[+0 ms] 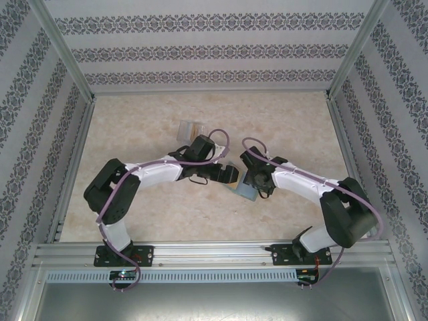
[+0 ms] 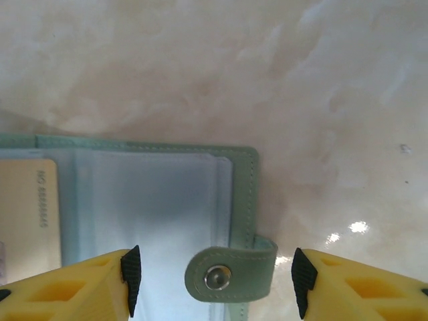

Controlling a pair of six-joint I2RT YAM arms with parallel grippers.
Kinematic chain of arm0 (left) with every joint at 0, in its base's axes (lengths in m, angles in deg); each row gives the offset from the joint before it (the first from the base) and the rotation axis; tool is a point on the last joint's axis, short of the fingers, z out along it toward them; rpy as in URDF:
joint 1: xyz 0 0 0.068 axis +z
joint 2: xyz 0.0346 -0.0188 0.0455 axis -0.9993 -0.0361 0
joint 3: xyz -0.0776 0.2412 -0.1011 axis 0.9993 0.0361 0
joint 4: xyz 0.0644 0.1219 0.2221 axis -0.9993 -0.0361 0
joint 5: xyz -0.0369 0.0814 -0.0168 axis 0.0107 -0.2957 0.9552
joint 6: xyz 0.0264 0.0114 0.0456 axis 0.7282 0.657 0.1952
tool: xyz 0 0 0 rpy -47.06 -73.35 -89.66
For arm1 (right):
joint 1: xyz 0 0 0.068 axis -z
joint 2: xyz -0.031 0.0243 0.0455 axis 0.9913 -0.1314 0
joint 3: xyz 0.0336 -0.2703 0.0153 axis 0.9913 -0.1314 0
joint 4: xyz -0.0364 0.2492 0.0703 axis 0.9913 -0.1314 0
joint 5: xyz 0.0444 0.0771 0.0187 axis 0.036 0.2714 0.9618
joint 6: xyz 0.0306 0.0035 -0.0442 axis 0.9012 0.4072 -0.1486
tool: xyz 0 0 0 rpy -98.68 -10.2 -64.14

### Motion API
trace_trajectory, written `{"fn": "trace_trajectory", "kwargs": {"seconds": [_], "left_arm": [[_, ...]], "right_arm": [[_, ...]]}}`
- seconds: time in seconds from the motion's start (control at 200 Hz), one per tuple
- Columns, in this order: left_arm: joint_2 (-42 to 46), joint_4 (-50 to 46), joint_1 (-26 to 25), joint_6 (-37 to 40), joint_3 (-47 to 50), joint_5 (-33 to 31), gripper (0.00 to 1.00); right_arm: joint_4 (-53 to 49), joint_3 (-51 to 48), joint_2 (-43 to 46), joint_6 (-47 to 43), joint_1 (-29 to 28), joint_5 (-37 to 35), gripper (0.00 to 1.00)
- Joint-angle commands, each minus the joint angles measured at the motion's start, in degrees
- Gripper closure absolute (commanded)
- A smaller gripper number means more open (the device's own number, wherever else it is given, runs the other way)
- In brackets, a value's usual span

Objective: Put the credit cards into the card holder

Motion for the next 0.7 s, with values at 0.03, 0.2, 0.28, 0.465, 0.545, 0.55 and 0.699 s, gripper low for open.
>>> {"fn": "trace_trajectory", "kwargs": {"seconds": [0.03,0.2,0.28,0.465,0.545,0.55,0.699], "left_arm": [[0.3,4.3,0.6,-2.7,2.3,-1.0,0.06],[1.2,2.5,0.8,-1.7,2.4,-5.0,0.06],[1.0,0.9,0.8,-0.7,1.3,-5.5,0.06],[1.1,-0.1,0.8,-0.5,1.2,-6.7,0.06],[1.0,-0.5,0.8,-0.7,1.1,-7.3,0.06],[1.0,-0.5,0.8,-0.7,1.1,-7.4,0.06],[1.0,-1.1,0.9,-0.7,0.8,-8.2,0.06]], "right_arm": [[-3.8,0.8,-0.7,0.3,-1.1,-6.4,0.41],[-2.9,-0.8,1.6,-0.7,-0.5,-6.3,0.56],[-2.0,-2.2,2.4,-0.9,0.3,-6.2,0.63],[-0.6,-4.0,3.9,0.0,1.1,-3.4,0.76],[0.4,-4.9,4.5,0.5,1.1,-3.5,0.81],[0.4,-5.0,4.5,0.5,1.1,-3.5,0.82],[2.9,-5.6,5.8,-2.0,1.2,-3.4,0.92]]}}
